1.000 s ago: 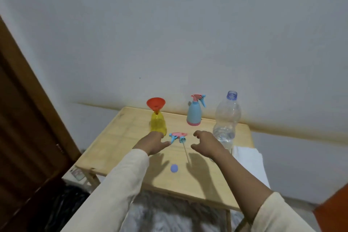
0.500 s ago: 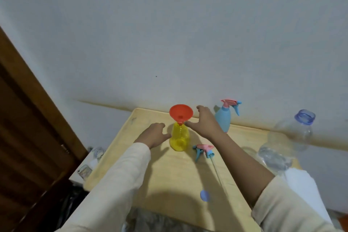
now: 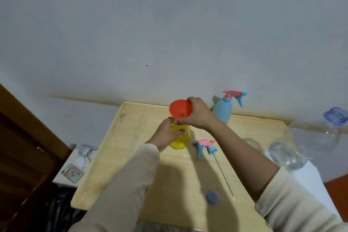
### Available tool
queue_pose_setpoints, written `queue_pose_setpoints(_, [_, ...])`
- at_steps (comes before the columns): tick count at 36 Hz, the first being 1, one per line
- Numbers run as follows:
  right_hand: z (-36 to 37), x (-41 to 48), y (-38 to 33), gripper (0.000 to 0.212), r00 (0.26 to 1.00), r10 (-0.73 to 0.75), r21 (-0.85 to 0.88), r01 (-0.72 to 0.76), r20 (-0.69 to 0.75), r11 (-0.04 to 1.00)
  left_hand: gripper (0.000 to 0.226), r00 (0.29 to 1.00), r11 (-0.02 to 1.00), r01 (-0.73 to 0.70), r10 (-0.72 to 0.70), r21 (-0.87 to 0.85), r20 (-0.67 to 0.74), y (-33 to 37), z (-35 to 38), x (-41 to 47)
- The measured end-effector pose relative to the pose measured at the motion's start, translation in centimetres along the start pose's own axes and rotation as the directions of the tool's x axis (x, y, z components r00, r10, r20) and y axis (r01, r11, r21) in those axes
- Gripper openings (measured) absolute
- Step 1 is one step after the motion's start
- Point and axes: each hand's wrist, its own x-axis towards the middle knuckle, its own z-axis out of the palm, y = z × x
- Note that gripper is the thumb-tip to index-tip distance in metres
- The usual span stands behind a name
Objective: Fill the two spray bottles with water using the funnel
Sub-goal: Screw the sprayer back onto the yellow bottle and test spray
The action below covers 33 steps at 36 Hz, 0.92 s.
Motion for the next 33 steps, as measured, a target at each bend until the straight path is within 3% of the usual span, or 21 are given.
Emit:
queue_pose_setpoints(13, [0.1, 0.3, 0.4, 0.091, 1.000, 0.004, 0.037, -0.003, -0.030, 0.999, 0.048, 0.998, 0.996, -0.034, 0.028, -0.084, -0.064, -2.0, 1.0, 1.1])
queue_pose_setpoints(33, [-0.9, 0.2, 0.8, 0.092, 0.999, 0.010, 0.030, -0.008, -0.053, 1.000, 0.045, 0.996, 0.989, -0.080, 0.073, -0.127, -0.054, -2.9, 1.6, 1.6])
